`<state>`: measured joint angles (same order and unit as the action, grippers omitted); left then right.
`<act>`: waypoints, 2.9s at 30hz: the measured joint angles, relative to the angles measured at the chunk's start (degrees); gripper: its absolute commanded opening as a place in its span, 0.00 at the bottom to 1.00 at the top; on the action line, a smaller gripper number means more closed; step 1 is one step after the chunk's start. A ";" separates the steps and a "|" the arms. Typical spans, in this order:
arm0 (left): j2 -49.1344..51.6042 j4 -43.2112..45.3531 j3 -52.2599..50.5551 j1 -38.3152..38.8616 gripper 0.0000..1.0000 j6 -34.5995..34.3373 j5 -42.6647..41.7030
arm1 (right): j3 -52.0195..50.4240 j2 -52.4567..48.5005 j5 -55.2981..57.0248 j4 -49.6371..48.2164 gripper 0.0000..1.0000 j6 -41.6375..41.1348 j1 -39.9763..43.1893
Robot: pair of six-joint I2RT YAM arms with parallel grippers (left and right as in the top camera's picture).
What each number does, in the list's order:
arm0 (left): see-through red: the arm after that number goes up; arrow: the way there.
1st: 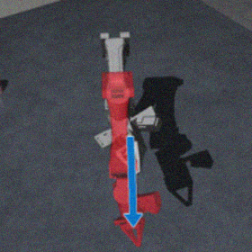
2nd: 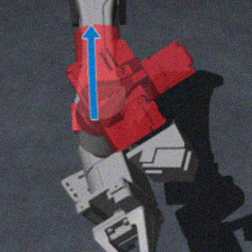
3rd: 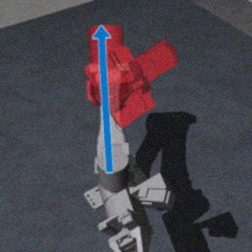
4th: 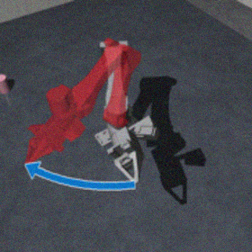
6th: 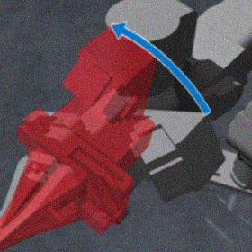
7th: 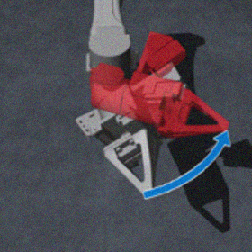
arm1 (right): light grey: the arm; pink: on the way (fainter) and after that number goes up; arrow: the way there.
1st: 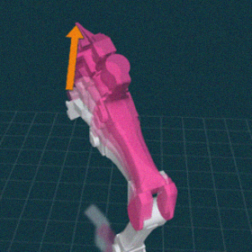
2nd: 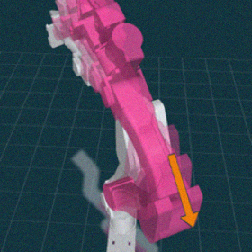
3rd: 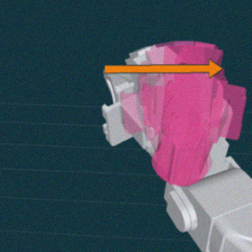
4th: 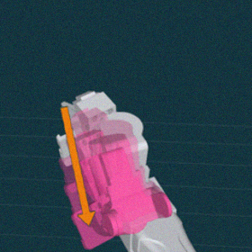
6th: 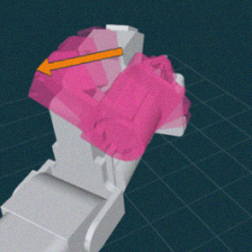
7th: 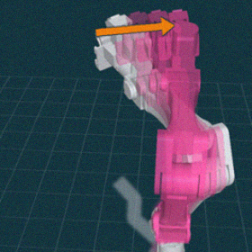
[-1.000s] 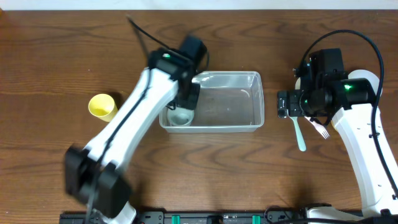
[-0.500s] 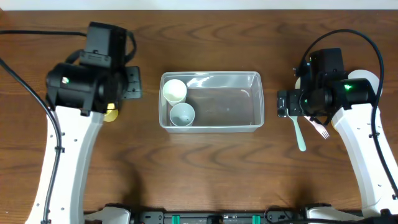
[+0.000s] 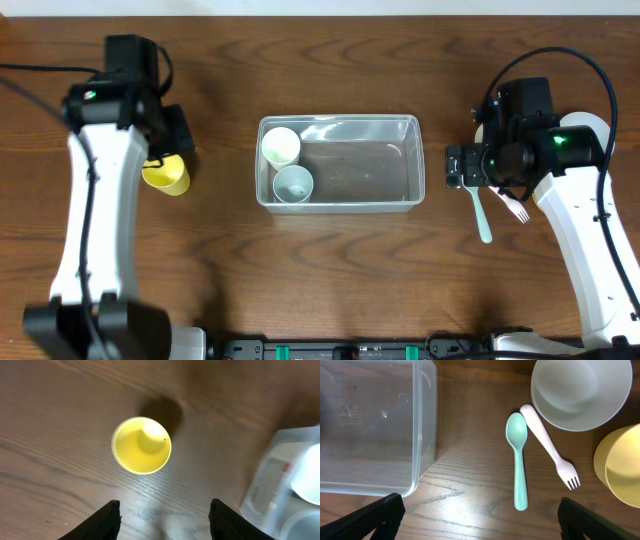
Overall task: Pack container
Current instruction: 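Grasp the yellow cup rim with the left gripper, then place the yellow cup in the container and withdraw left arm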
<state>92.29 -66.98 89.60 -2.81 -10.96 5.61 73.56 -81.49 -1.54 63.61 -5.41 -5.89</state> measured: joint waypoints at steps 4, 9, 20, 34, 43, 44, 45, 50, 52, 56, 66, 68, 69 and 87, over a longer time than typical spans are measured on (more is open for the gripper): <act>7.30 1.46 -2.27 -0.02 0.58 0.00 -0.55 | 0.00 0.00 0.00 0.07 0.99 0.00 0.00; 14.73 1.73 -2.38 -0.37 0.58 0.00 -0.74 | 0.00 0.00 0.02 0.22 0.99 0.00 0.00; 22.97 2.80 -2.38 -2.36 0.23 -0.98 -1.09 | 0.00 0.00 0.02 0.26 0.99 0.00 0.00; 18.53 1.97 -2.47 -2.23 0.06 -0.94 -2.62 | 0.00 0.00 0.00 0.42 0.99 0.00 0.00; -5.79 6.14 0.17 10.54 0.06 -0.81 -4.87 | 0.00 0.00 0.02 0.26 0.99 0.00 0.00; -7.91 7.41 0.52 13.51 0.06 -0.74 -5.22 | 0.00 0.00 0.02 0.22 0.99 0.00 0.00; -9.20 8.17 0.76 15.65 0.06 -0.55 -5.31 | 0.00 0.00 0.02 0.22 0.99 0.00 0.00; -9.73 12.02 1.20 28.57 0.06 1.97 -6.47 | 0.00 0.00 0.00 0.22 0.99 0.00 0.00; -7.19 13.70 1.20 31.80 0.06 3.23 -6.64 | 0.00 0.00 0.00 0.26 0.99 0.00 0.00; 0.07 16.02 1.18 35.98 0.06 6.12 -6.80 | 0.00 0.00 0.02 0.24 0.99 0.00 0.00; 13.94 16.87 1.20 35.98 0.06 11.47 -6.73 | 0.00 0.00 0.02 0.22 0.99 0.00 0.00; 15.50 16.98 1.20 35.69 0.06 12.48 -6.80 | 0.00 0.00 0.00 0.22 0.99 0.00 0.00; 16.22 17.25 1.20 35.65 0.06 12.96 -6.88 | 0.00 0.00 0.00 0.22 0.99 0.00 0.00; 22.82 20.41 1.73 34.10 0.10 17.29 -6.95 | 0.00 0.00 0.02 0.22 0.99 0.00 0.00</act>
<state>115.11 -46.57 91.33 31.29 6.33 -1.34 73.56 -81.49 -1.52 63.83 -5.41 -5.89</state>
